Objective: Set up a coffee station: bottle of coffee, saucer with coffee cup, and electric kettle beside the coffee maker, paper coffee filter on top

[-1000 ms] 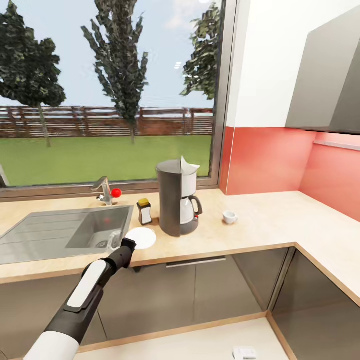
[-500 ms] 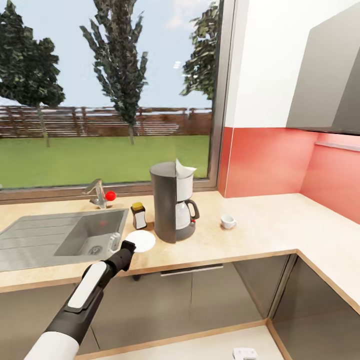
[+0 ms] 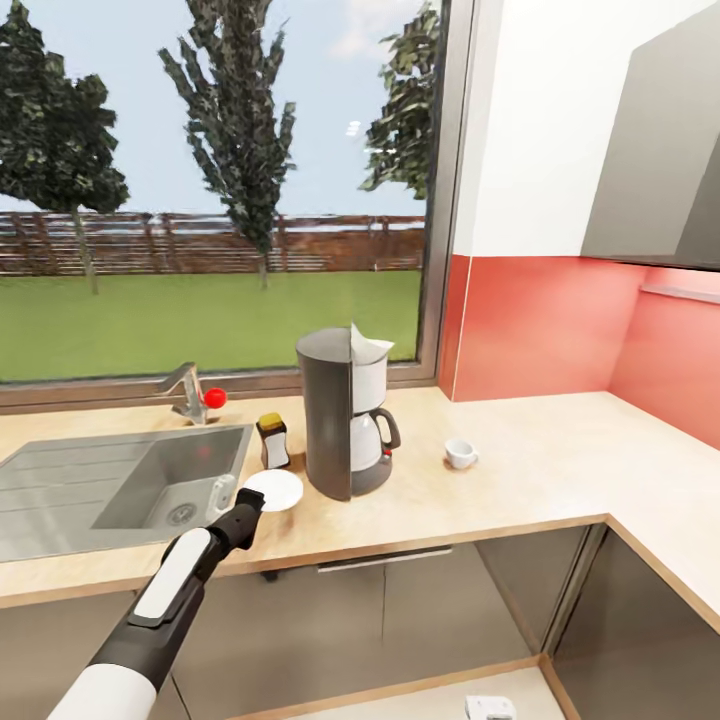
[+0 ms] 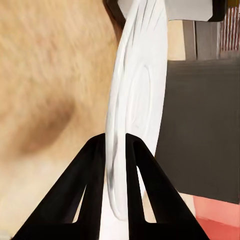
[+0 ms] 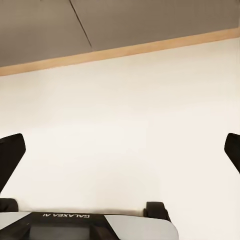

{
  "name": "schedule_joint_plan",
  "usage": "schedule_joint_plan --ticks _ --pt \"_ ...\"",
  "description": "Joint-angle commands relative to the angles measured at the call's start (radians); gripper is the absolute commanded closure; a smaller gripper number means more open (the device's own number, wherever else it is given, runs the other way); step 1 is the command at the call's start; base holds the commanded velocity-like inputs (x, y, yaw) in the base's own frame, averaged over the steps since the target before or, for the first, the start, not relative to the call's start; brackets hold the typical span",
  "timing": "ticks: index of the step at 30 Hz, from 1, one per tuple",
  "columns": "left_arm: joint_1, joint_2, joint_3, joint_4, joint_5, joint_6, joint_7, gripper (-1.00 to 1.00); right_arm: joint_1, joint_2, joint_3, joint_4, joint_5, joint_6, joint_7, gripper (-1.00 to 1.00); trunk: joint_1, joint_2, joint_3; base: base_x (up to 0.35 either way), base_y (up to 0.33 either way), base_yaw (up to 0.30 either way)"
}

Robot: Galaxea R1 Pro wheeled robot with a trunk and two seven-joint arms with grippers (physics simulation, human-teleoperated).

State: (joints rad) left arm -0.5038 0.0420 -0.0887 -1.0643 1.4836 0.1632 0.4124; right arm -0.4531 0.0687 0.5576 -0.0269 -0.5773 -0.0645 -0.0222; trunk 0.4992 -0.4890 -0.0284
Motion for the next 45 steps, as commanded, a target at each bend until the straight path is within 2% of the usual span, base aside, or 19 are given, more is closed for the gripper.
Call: schedule_joint_plan --ticks 1,15,27,28,45 --pt "-0.001 0.001 0.003 0.003 0.003 0.001 0.008 1.0 -0.001 0.0 0.008 0.001 -0.009 -0.003 -0.002 -1.0 0.001 -0.002 -0.002 0.031 0.0 0.0" --pt "-0.001 -0.005 0.004 0.065 0.004 -0.003 -0.005 1.0 -0.001 0.0 0.008 0.001 -0.009 -0.003 -0.002 -1.0 0.001 -0.002 -0.002 0.054 -0.024 0.0" --pt "-0.005 -0.005 0.005 0.069 -0.006 -0.007 -0.009 1.0 0.001 0.0 0.008 0.001 -0.009 -0.003 -0.002 -1.0 0.001 -0.002 -0.002 0.001 0.0 0.0" --pt "-0.006 -0.005 0.004 0.069 -0.007 -0.007 -0.009 -1.0 0.001 0.0 0.008 0.001 -0.009 -0.003 -0.002 -1.0 0.001 -0.002 -0.002 0.0 0.0 0.0" --pt "-0.009 -0.004 0.004 0.069 -0.008 -0.007 -0.009 -1.0 0.001 0.0 0.008 0.001 -0.009 -0.003 -0.002 -1.0 0.001 -0.002 -0.002 0.0 0.0 0.0"
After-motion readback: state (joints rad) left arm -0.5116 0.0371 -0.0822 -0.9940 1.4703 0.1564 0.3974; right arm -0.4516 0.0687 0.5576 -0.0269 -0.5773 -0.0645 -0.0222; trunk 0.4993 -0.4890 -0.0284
